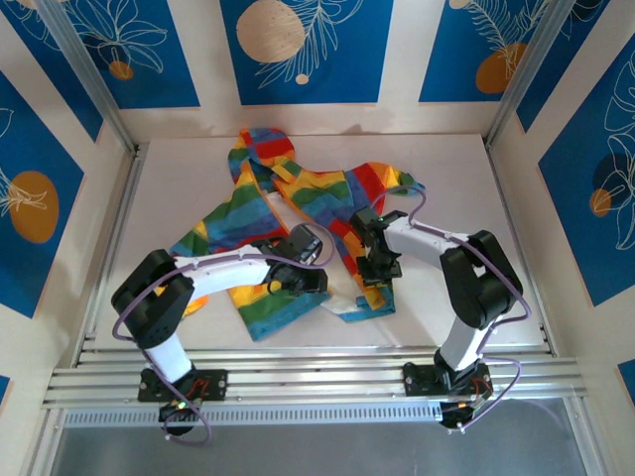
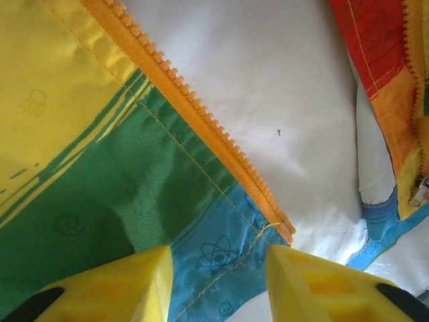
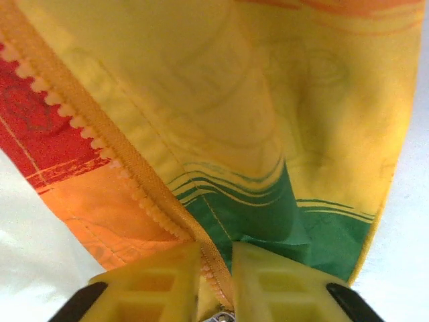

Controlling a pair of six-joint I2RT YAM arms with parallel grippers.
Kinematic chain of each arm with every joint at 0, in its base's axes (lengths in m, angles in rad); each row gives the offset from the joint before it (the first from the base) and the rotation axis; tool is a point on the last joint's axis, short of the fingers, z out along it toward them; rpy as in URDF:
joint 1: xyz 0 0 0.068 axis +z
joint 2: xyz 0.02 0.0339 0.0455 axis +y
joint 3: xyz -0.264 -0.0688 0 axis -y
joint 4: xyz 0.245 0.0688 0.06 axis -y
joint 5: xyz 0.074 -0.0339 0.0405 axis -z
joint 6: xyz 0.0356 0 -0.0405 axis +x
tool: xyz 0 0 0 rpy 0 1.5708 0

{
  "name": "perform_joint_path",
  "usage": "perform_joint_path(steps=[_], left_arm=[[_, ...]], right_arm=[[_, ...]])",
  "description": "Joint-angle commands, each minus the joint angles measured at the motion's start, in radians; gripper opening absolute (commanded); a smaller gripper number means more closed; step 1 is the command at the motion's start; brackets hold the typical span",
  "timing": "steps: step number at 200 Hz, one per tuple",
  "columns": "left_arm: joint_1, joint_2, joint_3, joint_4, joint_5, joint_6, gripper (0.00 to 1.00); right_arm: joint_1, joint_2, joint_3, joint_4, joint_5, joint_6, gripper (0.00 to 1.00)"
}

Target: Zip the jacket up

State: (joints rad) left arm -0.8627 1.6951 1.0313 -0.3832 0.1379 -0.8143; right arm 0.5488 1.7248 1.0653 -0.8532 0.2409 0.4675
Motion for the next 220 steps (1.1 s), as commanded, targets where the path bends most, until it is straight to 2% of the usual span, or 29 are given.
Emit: perform_joint_path(steps=[1,40,64,119,160,220], left_arm=[[-0.011,-0.042,-0.004,-0.036,-0.039,-0.015,0.4],[-0.007,-0.072,-0.01,-0.063,-0.068,-0.005,0.4],[-0.004,-0.089,-0.023,-0.056,-0.075,-0.005,0.4],[-0.003,-0.078,-0.028,-0.039,-0.044,-0.002,0.4],[-0.003,-0.062,-0.029,-0.022,-0.031,0.001,0.4],[-0.003,-0.055,-0.051,-0.002,-0.023,-0.007,0.4]], right_arm=[[0.022,-0.019,0.039,-0.042,0.066,-0.013,0.12],[0.03,-0.09,0.072,-0.085,0.091,-0.024,0.0],[0.03,-0.121,0.084,-0.094,0.083,-0.031,0.0],[0.041,-0.091,0.045,-0.08,0.04,-0.122,0.22],[0.047,-0.022,0.027,-0.062,0.012,-0.15,0.24],[0.054,0.102,0.044,-0.084,0.068,-0.15,0.29]])
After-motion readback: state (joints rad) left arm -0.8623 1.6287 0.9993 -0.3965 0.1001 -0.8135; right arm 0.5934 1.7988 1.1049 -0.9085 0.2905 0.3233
